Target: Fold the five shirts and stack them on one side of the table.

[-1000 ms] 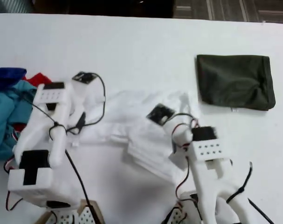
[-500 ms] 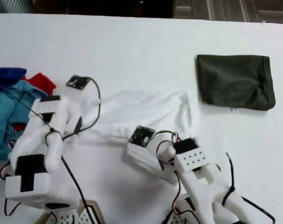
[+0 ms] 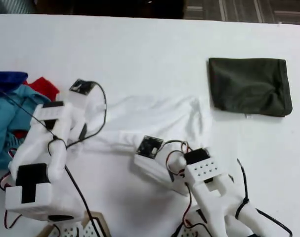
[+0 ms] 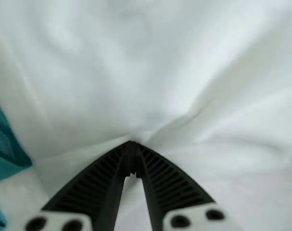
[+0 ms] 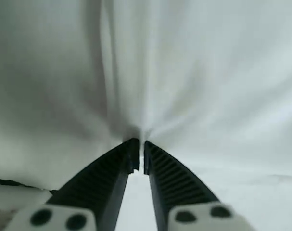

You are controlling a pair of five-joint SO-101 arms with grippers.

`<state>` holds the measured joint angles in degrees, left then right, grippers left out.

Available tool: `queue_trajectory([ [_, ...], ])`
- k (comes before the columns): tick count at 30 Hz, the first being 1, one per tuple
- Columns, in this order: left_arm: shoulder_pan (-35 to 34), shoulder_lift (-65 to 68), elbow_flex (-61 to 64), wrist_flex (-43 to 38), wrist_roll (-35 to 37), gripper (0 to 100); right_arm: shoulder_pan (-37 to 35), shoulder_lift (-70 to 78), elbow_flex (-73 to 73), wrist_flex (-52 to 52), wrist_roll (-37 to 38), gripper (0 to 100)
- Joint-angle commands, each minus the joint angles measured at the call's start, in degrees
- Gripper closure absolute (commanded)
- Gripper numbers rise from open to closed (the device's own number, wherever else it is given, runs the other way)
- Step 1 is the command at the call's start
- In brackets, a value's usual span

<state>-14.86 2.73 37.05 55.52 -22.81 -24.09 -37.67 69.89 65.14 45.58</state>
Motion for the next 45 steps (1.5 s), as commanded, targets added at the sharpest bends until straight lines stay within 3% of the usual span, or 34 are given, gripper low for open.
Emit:
queue_trajectory([
  [1,-0.97,-0.62,0.13,-1.93,0.44,97,0.13,-2.15,-0.44,-0.48,0.62,98.0],
  [11,-0.97,-0.62,0.13,-1.93,0.44,97,-0.31,-1.71,-0.44,0.13,0.35,97.0],
  [17,-0.97,-0.62,0.13,-1.93,0.44,97,-0.13,-1.63,-0.09,0.31,0.62,82.0],
  [35,-0.97,-0.62,0.04,-2.02,0.44,97,0.04,-1.63,4.04,-2.59,3.78,84.5],
  [40,-0.97,-0.62,0.04,-2.02,0.44,97,0.13,-1.63,4.22,-3.65,3.96,98.5],
  [45,-0.97,-0.62,-0.31,-1.85,0.44,97,0.13,-2.15,3.87,-3.47,3.96,97.8],
])
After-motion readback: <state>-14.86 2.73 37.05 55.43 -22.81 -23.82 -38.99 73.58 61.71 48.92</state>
